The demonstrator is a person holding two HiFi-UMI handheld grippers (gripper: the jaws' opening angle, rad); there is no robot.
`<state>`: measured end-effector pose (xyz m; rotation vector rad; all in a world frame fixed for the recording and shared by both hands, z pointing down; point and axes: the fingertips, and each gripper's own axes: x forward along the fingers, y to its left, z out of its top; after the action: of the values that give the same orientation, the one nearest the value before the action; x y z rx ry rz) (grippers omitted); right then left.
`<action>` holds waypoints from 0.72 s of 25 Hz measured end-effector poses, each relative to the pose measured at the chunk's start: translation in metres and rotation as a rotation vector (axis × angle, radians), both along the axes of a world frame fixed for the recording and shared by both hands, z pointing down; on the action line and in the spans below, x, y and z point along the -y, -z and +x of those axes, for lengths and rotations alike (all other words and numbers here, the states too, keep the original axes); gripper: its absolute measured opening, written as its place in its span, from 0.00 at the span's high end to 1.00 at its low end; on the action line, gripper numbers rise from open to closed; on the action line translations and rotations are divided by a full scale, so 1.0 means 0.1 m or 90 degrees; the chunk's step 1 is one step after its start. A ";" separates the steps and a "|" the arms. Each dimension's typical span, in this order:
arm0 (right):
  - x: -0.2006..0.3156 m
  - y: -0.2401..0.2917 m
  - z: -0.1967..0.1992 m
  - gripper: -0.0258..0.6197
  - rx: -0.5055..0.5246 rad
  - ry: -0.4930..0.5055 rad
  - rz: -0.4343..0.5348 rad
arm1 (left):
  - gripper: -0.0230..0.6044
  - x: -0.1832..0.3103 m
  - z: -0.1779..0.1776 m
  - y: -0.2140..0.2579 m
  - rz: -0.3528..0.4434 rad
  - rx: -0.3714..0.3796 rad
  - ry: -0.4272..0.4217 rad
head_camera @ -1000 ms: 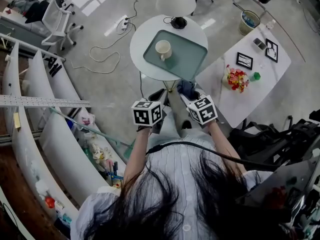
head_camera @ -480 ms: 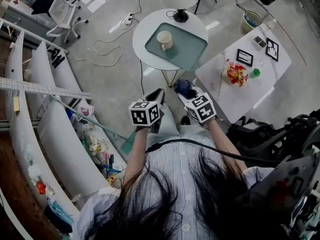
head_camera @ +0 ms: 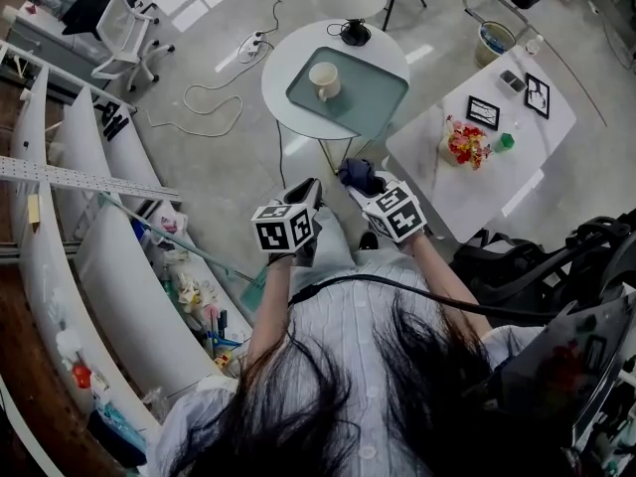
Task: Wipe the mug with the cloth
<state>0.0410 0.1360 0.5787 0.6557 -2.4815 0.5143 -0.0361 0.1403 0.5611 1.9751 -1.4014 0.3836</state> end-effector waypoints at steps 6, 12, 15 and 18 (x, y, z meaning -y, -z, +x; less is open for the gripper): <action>-0.02 0.04 -0.03 0.82 -0.002 -0.002 -0.005 | 0.89 0.02 0.00 0.03 0.004 -0.009 -0.006; 0.02 0.03 -0.10 0.82 -0.007 0.003 -0.006 | 0.89 0.04 -0.07 0.03 0.004 -0.027 0.003; 0.02 0.02 -0.12 0.82 -0.011 0.006 -0.008 | 0.89 0.06 -0.09 0.03 0.004 -0.032 0.003; 0.05 0.03 -0.18 0.82 -0.013 0.010 -0.006 | 0.89 0.10 -0.15 0.06 0.007 -0.033 0.006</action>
<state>0.0229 0.1307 0.5754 0.6351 -2.4612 0.5108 -0.0510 0.1307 0.5556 1.9732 -1.3822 0.3200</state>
